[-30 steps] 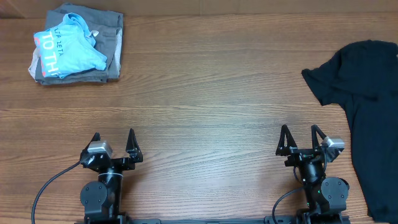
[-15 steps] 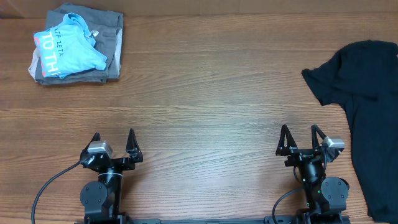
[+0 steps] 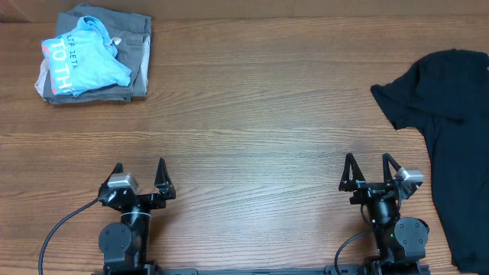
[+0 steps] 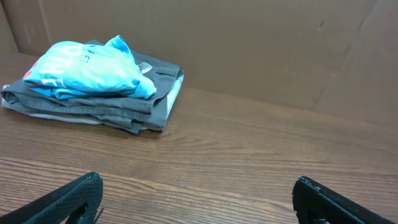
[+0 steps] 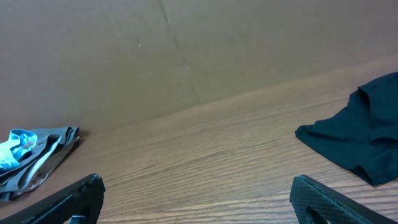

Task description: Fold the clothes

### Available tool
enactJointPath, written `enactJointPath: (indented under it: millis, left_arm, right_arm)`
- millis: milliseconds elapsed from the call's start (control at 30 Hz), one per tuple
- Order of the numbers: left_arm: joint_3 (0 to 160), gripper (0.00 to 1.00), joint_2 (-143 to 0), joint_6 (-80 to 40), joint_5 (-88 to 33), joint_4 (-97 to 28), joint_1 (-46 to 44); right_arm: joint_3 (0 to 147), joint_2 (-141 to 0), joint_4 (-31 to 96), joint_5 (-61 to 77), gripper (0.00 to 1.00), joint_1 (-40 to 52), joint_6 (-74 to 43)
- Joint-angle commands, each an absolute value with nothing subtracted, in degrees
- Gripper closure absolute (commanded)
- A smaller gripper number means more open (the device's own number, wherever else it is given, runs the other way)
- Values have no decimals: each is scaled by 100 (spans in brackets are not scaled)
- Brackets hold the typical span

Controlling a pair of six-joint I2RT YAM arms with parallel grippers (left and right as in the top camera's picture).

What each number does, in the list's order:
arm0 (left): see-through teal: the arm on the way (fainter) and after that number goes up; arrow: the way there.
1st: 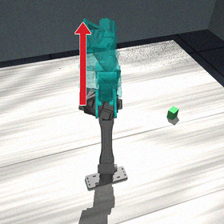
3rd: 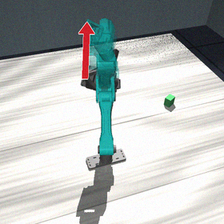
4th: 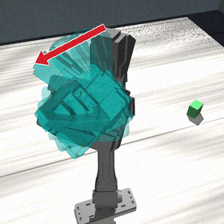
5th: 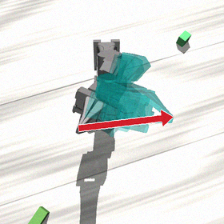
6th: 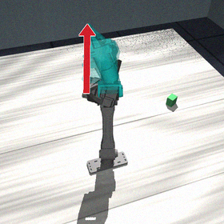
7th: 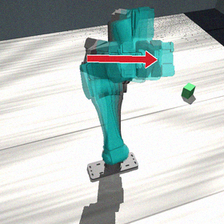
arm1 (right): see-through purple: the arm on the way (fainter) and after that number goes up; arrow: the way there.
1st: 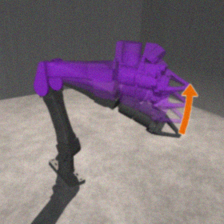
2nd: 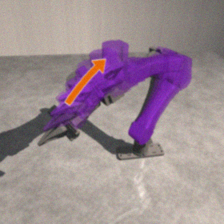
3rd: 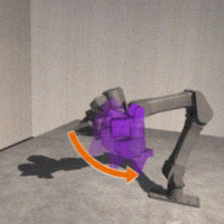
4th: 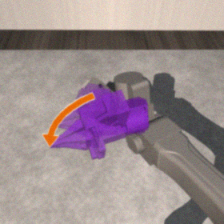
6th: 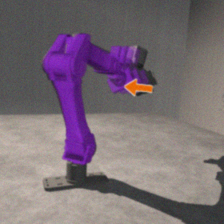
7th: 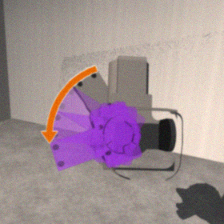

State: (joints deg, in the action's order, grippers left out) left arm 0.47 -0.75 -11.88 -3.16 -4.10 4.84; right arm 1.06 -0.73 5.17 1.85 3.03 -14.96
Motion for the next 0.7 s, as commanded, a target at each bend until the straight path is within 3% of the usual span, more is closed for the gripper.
enactJointPath:
  millis: [0, 667]
  left_arm:
    - [27, 0, -32, -1181, -235, -425, 454]
    - [27, 0, -32, -1181, -235, -425, 454]
  right_arm:
    - [45, -16, 482, 113, 0, 287, -1476]
    - [45, -16, 401, 64, 0, 287, -1476]
